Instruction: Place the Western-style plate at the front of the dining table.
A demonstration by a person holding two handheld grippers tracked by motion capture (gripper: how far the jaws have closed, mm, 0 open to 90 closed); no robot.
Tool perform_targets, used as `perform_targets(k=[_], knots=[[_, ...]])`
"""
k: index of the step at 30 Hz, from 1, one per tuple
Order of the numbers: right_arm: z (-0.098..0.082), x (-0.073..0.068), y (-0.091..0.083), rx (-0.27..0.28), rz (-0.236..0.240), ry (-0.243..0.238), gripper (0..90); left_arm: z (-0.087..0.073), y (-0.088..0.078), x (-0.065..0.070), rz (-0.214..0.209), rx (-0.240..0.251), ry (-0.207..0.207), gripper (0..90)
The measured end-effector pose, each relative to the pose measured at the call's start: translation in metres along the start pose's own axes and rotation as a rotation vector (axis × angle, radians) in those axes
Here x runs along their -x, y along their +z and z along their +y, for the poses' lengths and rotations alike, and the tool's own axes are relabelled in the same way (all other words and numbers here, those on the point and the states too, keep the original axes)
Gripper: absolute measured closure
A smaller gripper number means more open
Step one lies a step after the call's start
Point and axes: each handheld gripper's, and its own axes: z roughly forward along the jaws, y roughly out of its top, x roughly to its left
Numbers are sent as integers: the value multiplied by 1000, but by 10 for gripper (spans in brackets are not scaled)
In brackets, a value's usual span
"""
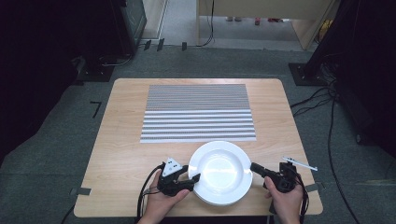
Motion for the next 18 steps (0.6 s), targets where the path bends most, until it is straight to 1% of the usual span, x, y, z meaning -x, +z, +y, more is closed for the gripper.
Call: perform_targets(k=[5,6,8,12,15,17,18], knots=[[-1,-2,1,11,12,-10,833,0,0,0,1,0,-2,398],[-1,-3,1,11,12,-6,833,0,0,0,2,0,-3,398],[-1,-3,1,18,9,-19,833,0,1,0,1,0,-3,398],[-2,-5,1,28,3,-54,832,0,1,0,-1,-3,-6,395],[-2,-7,1,41,-5,-95,833,0,2,-1,-2,-4,-11,390],[-2,-8,1,48,-20,-121,851,0,2,0,4,-3,-7,388],[-2,-8,1,51,-31,-137,875,0,2,0,9,-3,-5,388]])
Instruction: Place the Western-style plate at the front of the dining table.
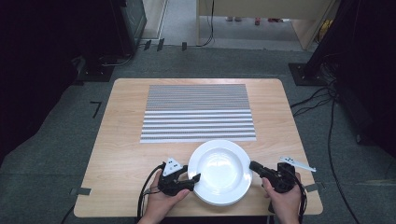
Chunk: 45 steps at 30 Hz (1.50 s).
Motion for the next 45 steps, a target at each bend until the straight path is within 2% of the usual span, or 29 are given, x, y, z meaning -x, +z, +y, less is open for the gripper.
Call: perform_targets(k=[1,2,3,4,6,7,8,10,11,13,16,18,23,25,30,34,40,45], knots=[[0,0,0,7,-14,-19,900,0,0,0,-3,5,-2,385],[1,1,-1,0,36,-19,900,1,-1,-1,-12,4,-9,374],[1,-1,1,-30,173,32,900,1,0,-1,-7,2,-2,388],[-2,-8,6,-62,204,37,900,0,0,0,-4,5,-1,387],[-7,-27,14,-75,96,-81,896,1,0,0,-5,3,-3,386],[-6,-33,16,-67,108,-95,847,1,0,-1,-7,2,-2,386],[-3,-37,16,-52,128,-77,821,0,-1,-1,-10,2,-1,386],[0,-35,14,-20,87,-76,819,0,-1,0,-10,2,-2,384],[1,-31,13,-10,63,-69,809,0,-1,0,-9,3,2,382],[2,-18,9,-3,32,-14,798,0,-1,-1,-12,3,1,379],[2,-1,3,6,14,64,793,0,-1,-2,-21,0,-2,378],[4,6,-1,13,1,76,789,0,-1,-1,-18,1,0,379],[5,14,0,-22,19,122,786,0,-2,-2,-19,3,-5,387],[4,14,2,-34,40,141,785,0,-2,-1,-18,4,-4,388],[3,13,5,-46,57,152,786,-1,-2,-2,-24,6,-7,389],[3,16,6,-65,73,200,798,-1,-3,-3,-31,4,-12,389],[2,15,6,-55,65,188,822,-1,-3,-3,-32,1,-16,390],[1,10,6,-44,83,169,815,-1,-2,-2,-23,2,-14,395]])
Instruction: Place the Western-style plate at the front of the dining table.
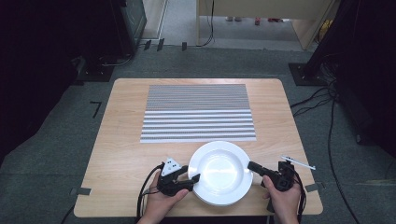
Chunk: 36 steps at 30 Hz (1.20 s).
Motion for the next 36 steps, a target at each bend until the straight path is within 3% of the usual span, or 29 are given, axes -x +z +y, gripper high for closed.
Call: perform_targets(k=[6,23,36], knots=[[-1,-3,4,4,19,-2,808,0,0,-1,-3,-2,-6,400],[-1,-11,4,69,96,-92,822,0,1,-2,-1,5,-5,401],[2,-6,14,71,94,-71,821,1,-2,0,11,40,-6,447]])
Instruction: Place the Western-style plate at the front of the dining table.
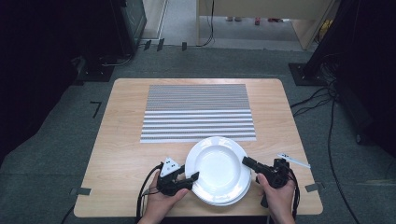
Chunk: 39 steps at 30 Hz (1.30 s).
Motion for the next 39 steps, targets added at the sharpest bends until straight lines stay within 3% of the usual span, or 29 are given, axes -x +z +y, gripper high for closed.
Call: perform_targets(k=[17,39], knots=[[-3,5,6,-6,-13,28,808,1,-4,-5,-28,38,-64,498],[-8,6,11,-43,-17,55,788,1,-8,-3,-5,64,-60,554]])
